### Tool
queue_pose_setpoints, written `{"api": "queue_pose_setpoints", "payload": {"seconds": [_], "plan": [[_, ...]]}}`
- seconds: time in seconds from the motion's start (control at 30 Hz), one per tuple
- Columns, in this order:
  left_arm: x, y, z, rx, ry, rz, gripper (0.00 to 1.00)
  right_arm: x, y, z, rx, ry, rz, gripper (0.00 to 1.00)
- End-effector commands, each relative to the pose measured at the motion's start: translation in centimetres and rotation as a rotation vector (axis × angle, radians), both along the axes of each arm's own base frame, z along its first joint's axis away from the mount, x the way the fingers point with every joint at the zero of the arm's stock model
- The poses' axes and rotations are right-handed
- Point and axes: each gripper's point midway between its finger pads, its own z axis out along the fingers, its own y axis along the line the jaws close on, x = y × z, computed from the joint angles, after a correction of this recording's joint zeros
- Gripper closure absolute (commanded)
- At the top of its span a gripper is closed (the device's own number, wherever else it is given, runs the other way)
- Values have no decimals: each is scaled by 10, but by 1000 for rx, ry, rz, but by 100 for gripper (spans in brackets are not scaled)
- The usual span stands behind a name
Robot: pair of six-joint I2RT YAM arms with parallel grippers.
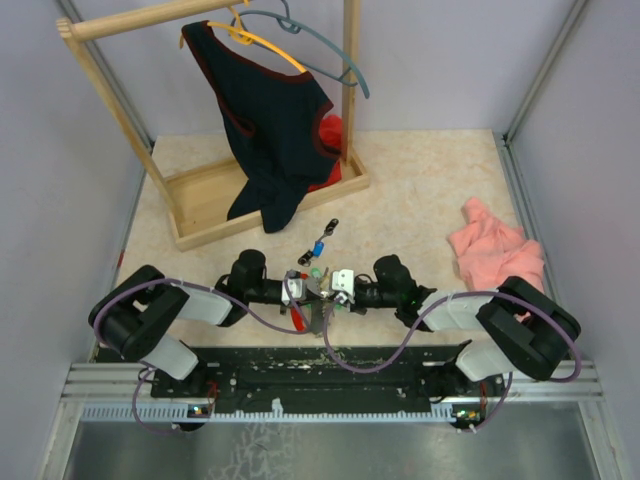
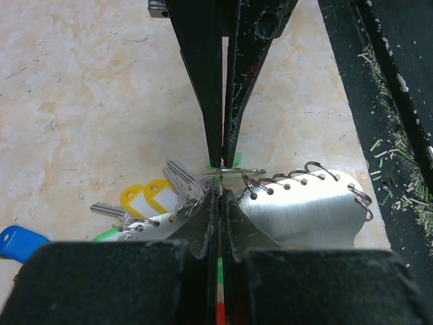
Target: Put the keys on the keyring
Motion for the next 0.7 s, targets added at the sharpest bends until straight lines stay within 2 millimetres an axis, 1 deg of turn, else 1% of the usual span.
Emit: {"api": "queue_pose_setpoints", "payload": {"seconds": [0.0, 0.37, 0.67], "plan": [[-3, -7, 11, -40, -28, -41, 99, 4, 18, 29, 88, -44, 42, 100], [-6, -8, 11, -46, -17, -67, 99, -2, 24, 34, 111, -30, 88, 100], [-7, -9, 13, -52, -17, -70, 99, 0, 27, 34, 113, -11, 87, 100]]}}
